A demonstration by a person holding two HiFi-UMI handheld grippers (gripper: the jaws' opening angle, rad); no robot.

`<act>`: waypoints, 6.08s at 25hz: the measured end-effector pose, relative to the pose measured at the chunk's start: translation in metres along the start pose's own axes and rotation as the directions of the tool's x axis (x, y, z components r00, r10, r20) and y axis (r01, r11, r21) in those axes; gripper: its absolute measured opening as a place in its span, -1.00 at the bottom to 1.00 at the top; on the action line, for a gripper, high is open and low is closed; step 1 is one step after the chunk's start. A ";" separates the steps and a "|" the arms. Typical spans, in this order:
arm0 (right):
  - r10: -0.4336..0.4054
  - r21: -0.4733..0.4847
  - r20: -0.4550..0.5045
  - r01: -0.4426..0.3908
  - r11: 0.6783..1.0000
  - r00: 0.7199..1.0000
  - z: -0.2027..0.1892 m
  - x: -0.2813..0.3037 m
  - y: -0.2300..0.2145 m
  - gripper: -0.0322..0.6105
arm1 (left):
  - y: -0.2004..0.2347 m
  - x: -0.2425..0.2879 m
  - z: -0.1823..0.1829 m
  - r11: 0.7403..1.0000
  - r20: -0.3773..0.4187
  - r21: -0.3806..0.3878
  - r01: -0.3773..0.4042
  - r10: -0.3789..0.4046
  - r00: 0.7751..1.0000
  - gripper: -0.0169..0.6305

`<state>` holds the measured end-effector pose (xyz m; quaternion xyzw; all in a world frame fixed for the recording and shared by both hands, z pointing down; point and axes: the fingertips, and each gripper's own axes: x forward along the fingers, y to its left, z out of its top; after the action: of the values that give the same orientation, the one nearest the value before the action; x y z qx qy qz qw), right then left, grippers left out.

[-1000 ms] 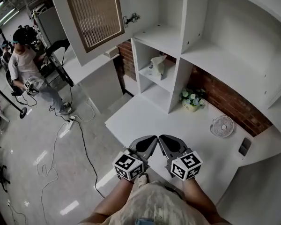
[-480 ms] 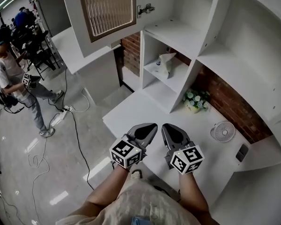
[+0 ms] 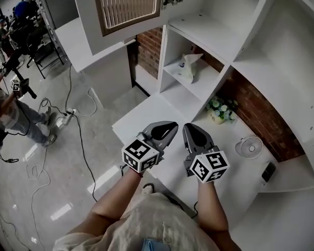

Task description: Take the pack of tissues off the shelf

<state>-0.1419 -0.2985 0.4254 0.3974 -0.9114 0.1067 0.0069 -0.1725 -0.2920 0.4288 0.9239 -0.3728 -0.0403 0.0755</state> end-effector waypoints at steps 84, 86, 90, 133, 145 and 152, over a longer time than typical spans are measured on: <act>-0.190 0.033 -0.040 0.192 0.981 0.981 0.005 0.089 -0.113 -0.75 | 0.213 0.196 -0.020 0.966 -0.261 0.226 -0.127 0.185 0.947 -0.50; -0.192 0.033 -0.042 0.194 0.981 0.980 0.004 0.088 -0.113 -0.75 | 0.213 0.197 -0.020 0.962 -0.264 0.236 -0.135 0.197 0.944 -0.55; -0.198 0.034 -0.045 0.200 0.979 0.979 0.003 0.086 -0.115 -0.75 | 0.213 0.198 -0.019 0.958 -0.269 0.245 -0.149 0.215 0.939 -0.61; -0.174 0.029 0.007 0.173 0.984 0.985 0.019 0.026 -0.089 -0.75 | 0.140 0.144 0.021 0.948 -0.152 0.199 -0.249 0.281 0.948 -0.84; -0.152 0.035 0.024 0.151 0.988 0.988 0.019 -0.010 -0.076 -0.75 | 0.097 0.114 0.016 0.945 -0.153 0.176 -0.275 0.302 0.941 -0.84; -0.135 0.035 0.030 0.134 0.990 0.990 0.018 -0.037 -0.068 -0.75 | 0.068 0.097 0.016 0.943 -0.147 0.151 -0.297 0.319 0.936 -0.84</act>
<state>-0.0661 -0.3202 0.4169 0.4595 -0.8807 0.1146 -0.0073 -0.1510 -0.4090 0.4232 0.8570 -0.5072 0.0743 0.0534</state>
